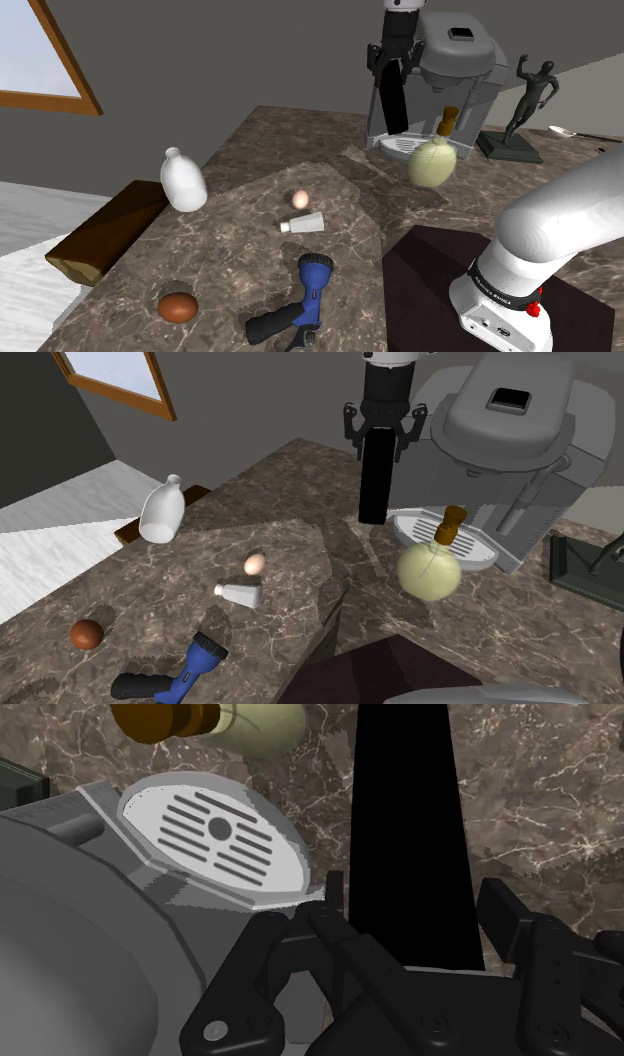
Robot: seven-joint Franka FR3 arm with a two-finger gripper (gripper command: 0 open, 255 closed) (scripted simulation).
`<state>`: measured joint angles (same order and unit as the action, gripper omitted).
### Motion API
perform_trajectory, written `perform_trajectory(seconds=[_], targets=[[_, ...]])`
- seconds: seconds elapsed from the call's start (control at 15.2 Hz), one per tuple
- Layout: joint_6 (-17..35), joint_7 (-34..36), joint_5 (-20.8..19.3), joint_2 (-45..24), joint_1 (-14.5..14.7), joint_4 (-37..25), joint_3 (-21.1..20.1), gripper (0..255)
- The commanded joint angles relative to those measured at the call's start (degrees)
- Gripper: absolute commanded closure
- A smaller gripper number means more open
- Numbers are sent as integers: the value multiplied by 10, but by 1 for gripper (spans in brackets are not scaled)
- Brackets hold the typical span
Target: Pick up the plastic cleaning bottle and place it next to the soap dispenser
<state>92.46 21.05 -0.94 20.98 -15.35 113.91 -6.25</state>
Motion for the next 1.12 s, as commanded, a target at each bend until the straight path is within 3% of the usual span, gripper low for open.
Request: perform_trajectory(seconds=[0.0,1.06], targets=[[15,0,0,5,0,20,0,255],[138,5,1,9,2,147,-2,255]])
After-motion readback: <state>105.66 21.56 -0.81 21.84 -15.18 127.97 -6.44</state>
